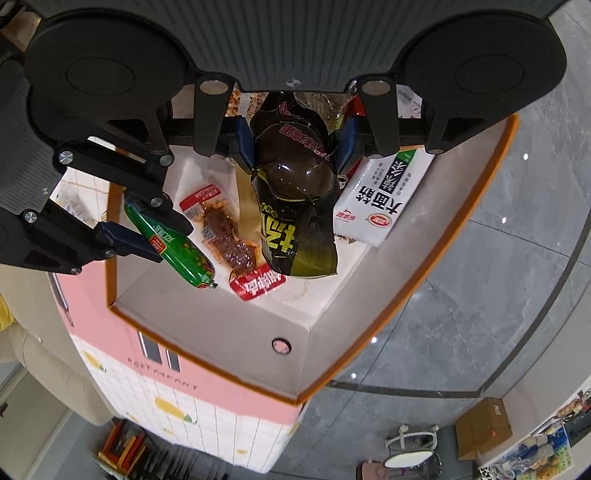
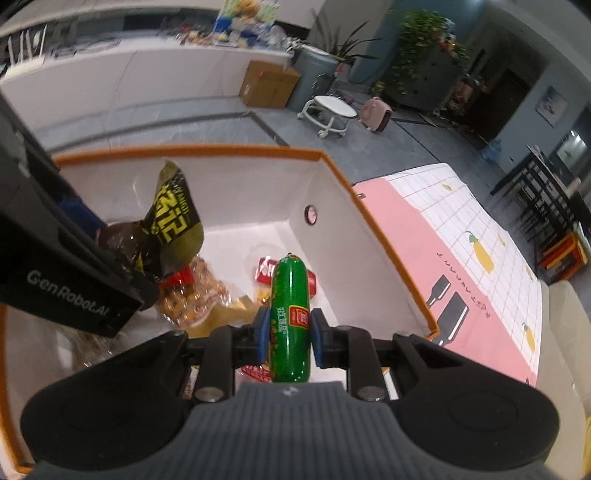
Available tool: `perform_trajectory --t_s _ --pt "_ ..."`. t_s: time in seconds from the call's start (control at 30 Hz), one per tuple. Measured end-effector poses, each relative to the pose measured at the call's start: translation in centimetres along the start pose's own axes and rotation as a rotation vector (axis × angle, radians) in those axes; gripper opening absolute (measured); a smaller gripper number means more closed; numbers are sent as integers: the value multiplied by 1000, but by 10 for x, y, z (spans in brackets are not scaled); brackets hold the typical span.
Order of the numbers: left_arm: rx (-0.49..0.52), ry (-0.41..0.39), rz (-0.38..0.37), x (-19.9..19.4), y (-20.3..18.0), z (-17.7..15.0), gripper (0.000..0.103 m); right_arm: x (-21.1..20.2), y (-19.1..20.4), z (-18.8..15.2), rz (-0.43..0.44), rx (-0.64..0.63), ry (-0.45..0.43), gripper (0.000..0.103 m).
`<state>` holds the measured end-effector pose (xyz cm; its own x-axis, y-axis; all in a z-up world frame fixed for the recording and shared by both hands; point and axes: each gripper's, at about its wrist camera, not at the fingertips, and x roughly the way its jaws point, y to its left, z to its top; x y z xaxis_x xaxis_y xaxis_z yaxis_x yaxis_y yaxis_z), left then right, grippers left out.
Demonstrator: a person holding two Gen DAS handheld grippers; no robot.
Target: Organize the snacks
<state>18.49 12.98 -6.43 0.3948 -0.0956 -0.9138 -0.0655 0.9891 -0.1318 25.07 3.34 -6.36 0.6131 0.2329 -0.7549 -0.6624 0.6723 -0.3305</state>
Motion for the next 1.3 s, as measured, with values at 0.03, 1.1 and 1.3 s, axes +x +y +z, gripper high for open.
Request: perform_trajectory --t_s 0.03,1.1,1.3 --pt "4 8 2 2 0 0 52 6 0 1 1 -13 7 19" --pt "-14 5 101 2 -2 -4 84 10 1 1 -40 -48 -4 62" --pt "10 -163 72 -37 -12 -11 84 -23 -14 -4 -49 46 -121 73"
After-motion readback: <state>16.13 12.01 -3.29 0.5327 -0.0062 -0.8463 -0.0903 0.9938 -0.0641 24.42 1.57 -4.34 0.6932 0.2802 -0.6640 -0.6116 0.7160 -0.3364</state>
